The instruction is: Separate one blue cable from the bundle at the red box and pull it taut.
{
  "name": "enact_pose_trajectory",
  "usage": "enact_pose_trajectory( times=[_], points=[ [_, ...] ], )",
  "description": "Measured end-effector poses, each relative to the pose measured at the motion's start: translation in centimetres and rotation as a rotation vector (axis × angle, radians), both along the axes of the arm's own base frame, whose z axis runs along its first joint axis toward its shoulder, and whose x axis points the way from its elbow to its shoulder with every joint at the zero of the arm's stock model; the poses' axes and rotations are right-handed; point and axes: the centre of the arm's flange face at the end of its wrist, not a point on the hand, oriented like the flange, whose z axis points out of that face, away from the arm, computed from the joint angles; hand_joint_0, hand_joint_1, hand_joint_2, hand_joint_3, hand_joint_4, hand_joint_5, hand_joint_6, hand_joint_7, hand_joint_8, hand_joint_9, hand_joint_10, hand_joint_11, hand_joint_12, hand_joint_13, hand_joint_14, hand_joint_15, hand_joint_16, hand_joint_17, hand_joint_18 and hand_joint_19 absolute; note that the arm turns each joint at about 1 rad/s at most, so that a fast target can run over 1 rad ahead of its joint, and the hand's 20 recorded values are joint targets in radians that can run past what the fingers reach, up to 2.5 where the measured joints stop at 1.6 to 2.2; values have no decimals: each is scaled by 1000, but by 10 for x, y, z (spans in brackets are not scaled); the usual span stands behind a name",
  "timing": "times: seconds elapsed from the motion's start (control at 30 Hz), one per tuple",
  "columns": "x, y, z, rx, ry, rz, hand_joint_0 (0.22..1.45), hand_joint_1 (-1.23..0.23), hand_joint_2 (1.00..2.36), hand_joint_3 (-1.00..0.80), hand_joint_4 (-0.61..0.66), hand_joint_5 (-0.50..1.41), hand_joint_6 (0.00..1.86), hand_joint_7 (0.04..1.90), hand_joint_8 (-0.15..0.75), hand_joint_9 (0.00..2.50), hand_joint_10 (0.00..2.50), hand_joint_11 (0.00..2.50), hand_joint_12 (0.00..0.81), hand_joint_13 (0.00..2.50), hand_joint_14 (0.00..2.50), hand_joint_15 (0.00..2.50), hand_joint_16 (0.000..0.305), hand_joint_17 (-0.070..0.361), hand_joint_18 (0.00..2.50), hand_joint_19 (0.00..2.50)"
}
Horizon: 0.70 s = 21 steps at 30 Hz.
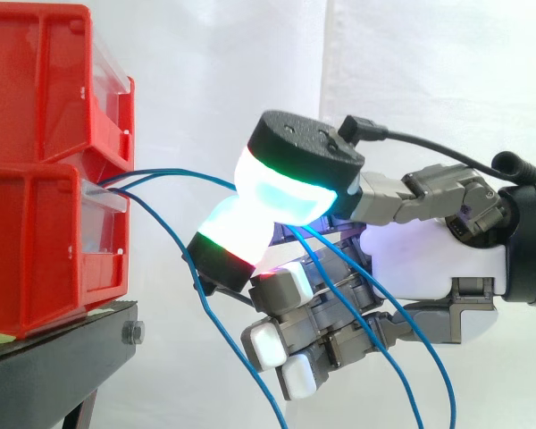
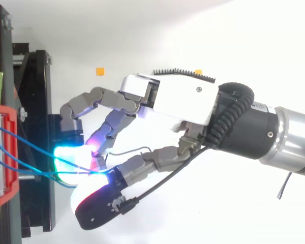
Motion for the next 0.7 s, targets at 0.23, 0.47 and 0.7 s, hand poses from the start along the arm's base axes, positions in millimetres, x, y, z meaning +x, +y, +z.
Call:
enact_pose_trajectory(
  times=[0.23,0.47,0.7],
  points=[
    [0,0,0,0,2,2,624,-612,1000,-500,92,-162,851,1203,321,1155,30,1153,411,1036,30,765,55,125,848,789],
    [0,0,0,-1,3,1,667,-801,1021,-261,17,-167,874,1314,326,1133,31,1179,416,1038,28,779,56,126,852,789],
    [0,0,0,-1,4,2,759,-905,1017,-325,-48,-184,896,1355,317,1097,31,1167,408,1009,29,768,55,124,831,774]
  ],
)
